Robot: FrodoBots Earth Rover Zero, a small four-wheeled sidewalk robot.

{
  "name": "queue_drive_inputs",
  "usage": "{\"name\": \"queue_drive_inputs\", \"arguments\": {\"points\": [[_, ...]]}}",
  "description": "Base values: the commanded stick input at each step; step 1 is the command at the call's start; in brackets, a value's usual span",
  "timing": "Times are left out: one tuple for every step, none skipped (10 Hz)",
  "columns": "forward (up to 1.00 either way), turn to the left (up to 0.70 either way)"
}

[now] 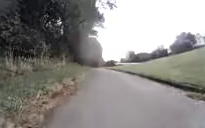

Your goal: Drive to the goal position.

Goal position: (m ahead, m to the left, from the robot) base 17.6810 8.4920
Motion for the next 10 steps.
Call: {"name": "queue_drive_inputs", "arguments": {"points": [[1.00,0.00],[1.00,0.00],[1.00,0.03],[1.00,0.04],[1.00,0.05],[1.00,0.05],[1.00,0.05],[1.00,0.05],[1.00,0.05],[1.00,0.05]]}}
